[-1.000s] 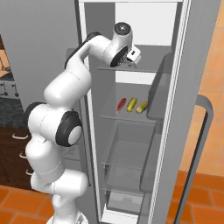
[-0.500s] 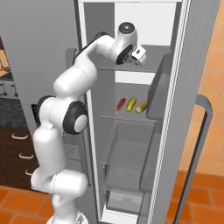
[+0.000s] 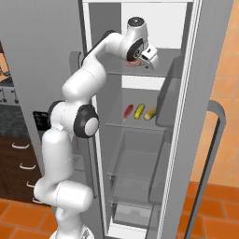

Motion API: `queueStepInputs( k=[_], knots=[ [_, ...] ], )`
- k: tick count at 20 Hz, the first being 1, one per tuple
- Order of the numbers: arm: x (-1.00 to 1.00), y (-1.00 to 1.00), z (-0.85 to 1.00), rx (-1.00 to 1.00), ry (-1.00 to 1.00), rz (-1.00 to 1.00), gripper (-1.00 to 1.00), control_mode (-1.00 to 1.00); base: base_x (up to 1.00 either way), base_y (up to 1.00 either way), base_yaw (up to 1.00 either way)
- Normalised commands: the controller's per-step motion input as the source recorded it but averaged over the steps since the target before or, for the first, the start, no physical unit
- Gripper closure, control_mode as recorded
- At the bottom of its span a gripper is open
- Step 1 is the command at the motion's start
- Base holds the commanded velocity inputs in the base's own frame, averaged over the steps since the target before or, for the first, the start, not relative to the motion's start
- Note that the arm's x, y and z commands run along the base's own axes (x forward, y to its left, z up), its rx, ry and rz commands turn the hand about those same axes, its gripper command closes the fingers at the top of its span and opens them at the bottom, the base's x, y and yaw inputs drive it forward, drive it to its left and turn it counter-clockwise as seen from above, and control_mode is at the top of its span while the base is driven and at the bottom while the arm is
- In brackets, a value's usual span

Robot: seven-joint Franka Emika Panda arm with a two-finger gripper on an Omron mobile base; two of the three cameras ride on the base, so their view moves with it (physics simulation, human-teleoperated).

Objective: Place one cucumber and one steak in each tupperware on the nearby counter, to pack two identical lunches.

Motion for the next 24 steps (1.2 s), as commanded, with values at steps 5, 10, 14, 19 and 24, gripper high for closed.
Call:
queueStepInputs(
  k=[5,10,14,19,24],
  knots=[
    [-0.89,-0.23,-0.3,0.03,-0.01,-0.01,1.0,-1.0,0.0,0.0,0.0],
    [-1.0,-0.41,-0.94,0.03,-0.32,0.0,1.0,-1.0,0.0,0.0,0.0],
    [-1.0,-0.05,-0.66,0.01,-0.33,0.0,1.0,-1.0,0.0,0.0,0.0],
    [-1.0,0.11,-0.46,0.0,-0.22,0.0,1.0,-1.0,0.0,0.0,0.0],
    [-1.0,0.4,-0.99,-0.11,0.0,0.0,1.0,-1.0,0.0,0.0,0.0]
  ],
)
